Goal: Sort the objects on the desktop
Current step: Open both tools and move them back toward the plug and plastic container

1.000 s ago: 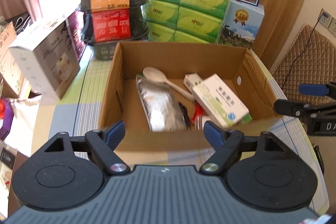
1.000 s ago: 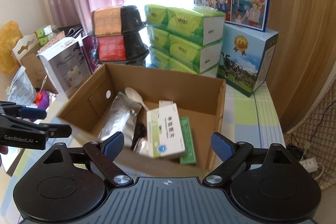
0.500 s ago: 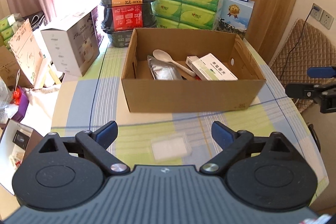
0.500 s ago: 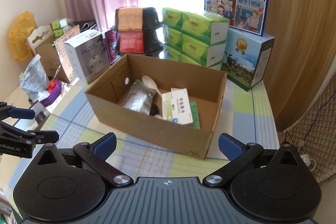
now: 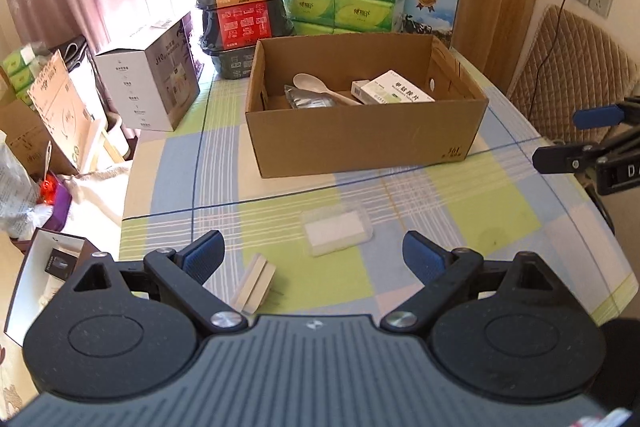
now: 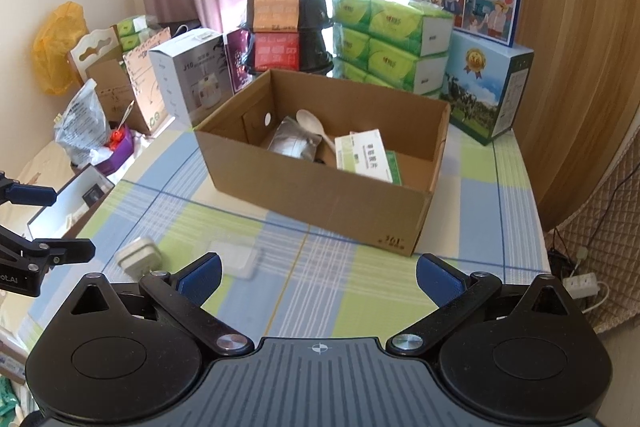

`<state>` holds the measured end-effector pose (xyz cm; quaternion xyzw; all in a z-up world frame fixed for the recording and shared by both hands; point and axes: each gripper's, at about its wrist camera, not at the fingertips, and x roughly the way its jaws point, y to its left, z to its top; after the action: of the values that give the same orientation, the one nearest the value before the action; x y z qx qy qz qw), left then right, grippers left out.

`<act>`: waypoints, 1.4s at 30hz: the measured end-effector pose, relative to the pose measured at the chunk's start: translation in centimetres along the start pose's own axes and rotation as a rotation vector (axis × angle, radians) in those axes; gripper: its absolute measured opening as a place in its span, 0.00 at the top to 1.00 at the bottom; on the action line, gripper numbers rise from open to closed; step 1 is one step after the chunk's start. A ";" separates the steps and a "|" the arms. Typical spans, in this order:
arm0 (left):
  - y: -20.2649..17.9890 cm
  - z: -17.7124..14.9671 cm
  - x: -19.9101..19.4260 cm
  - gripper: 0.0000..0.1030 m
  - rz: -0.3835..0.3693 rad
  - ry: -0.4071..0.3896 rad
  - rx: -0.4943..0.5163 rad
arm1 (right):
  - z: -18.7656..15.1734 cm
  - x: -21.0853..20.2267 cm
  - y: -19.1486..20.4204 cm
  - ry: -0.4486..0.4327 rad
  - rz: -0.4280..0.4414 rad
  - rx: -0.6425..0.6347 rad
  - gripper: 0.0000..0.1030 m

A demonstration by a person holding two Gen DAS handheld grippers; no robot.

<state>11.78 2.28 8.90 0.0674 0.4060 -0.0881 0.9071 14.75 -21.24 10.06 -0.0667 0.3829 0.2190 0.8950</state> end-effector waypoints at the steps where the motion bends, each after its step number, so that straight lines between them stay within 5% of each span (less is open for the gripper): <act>1: 0.1 -0.3 -0.1 0.09 -0.006 0.001 -0.002 | -0.3 -0.1 0.1 0.002 -0.001 -0.002 0.02; 16: 4.2 -3.9 -0.8 0.04 -0.008 0.040 -0.143 | -2.0 0.5 1.4 0.032 0.019 0.003 0.02; 42: 6.2 -8.0 2.7 0.02 0.048 0.074 -0.118 | -5.6 4.8 2.9 0.063 0.058 0.066 0.02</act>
<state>9.07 9.60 1.90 0.0270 0.4418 -0.0397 0.8958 12.76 -18.61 2.89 -0.0329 0.4198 0.2298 0.8774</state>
